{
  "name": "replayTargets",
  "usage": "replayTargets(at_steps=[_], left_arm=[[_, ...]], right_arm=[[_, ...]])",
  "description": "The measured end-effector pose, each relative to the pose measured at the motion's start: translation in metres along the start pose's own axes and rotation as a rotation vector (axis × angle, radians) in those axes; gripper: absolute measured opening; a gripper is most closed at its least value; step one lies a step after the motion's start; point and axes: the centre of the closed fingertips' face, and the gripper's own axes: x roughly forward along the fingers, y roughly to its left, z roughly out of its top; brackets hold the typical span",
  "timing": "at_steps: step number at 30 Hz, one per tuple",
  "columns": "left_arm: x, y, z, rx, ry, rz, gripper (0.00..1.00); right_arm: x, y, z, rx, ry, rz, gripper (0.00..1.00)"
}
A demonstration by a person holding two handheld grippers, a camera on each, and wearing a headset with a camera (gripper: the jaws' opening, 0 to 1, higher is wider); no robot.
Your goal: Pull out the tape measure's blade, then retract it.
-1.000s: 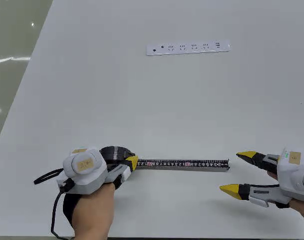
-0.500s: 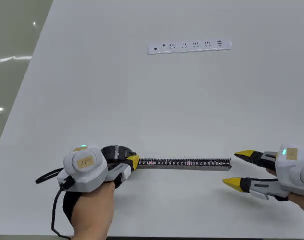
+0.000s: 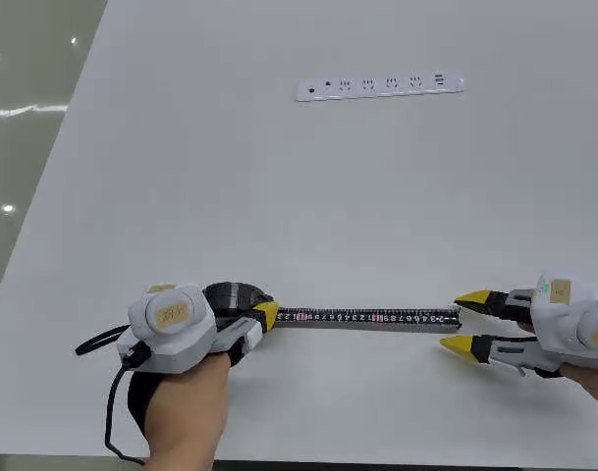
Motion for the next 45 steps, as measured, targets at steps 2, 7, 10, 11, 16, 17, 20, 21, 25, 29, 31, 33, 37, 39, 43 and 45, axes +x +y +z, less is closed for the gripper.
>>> replayTargets(at_steps=[2,7,10,11,16,17,20,21,25,29,31,33,37,39,43,45], left_arm=[[0.0,0.0,0.0,0.0,0.0,-0.001,0.61],[0.0001,-0.0001,-0.0001,0.001,0.0,0.0,0.62],[0.0003,0.0,-0.0002,0.001,0.001,-0.001,0.61],[0.0004,-0.0001,-0.0002,0.001,0.001,0.0,0.61],[0.0005,-0.0001,-0.0004,0.001,0.002,0.0,0.61],[0.0005,-0.0001,-0.0004,0.001,0.002,0.0,0.62],[0.0004,-0.0001,-0.0003,0.001,0.003,0.001,0.62],[0.0003,-0.0001,-0.0002,0.0,0.002,0.002,0.62],[-0.0001,-0.0003,-0.0001,0.004,-0.001,0.0,0.62],[0.0,-0.0002,0.0001,0.006,0.001,0.002,0.62],[-0.0003,0.0,0.0002,0.002,-0.001,0.001,0.62],[-0.0006,0.0,0.0001,0.005,-0.002,0.002,0.62],[-0.0014,-0.0003,0.0002,0.005,-0.003,0.005,0.62],[-0.0021,-0.0001,0.0004,0.001,-0.006,0.01,0.62],[-0.0031,-0.0001,0.0016,0.003,-0.015,0.012,0.62],[-0.0035,0.0001,0.0019,0.002,-0.017,0.011,0.61]], right_arm=[[0.0013,-0.0013,-0.0021,-0.01,0.003,0.007,0.29],[0.003,-0.0029,-0.0063,-0.043,0.017,0.023,0.25],[0.0035,-0.0024,-0.0077,-0.059,0.023,0.033,0.22],[0.0032,-0.0021,-0.0054,-0.072,0.012,0.039,0.21],[0.0038,-0.0032,-0.0051,-0.089,0.015,0.044,0.16],[0.0041,-0.0036,-0.0047,-0.089,0.013,0.044,0.15],[0.0041,-0.0038,-0.0043,-0.1,0.012,0.047,0.14],[0.0038,-0.0035,-0.0041,-0.101,0.013,0.045,0.14],[0.0033,-0.0042,-0.0048,-0.092,0.011,0.034,0.14],[0.0036,-0.0037,-0.0052,-0.086,0.015,0.023,0.14],[0.0039,-0.0031,-0.0052,-0.081,0.018,0.022,0.14],[0.0041,-0.0025,-0.0042,-0.086,0.02,0.021,0.14],[0.004,-0.0013,-0.0045,-0.083,0.021,0.022,0.14],[0.0039,-0.0014,-0.0048,-0.08,0.02,0.023,0.14],[0.0041,-0.0014,-0.0051,-0.078,0.021,0.022,0.14],[0.0041,-0.0015,-0.0053,-0.077,0.021,0.023,0.14]])
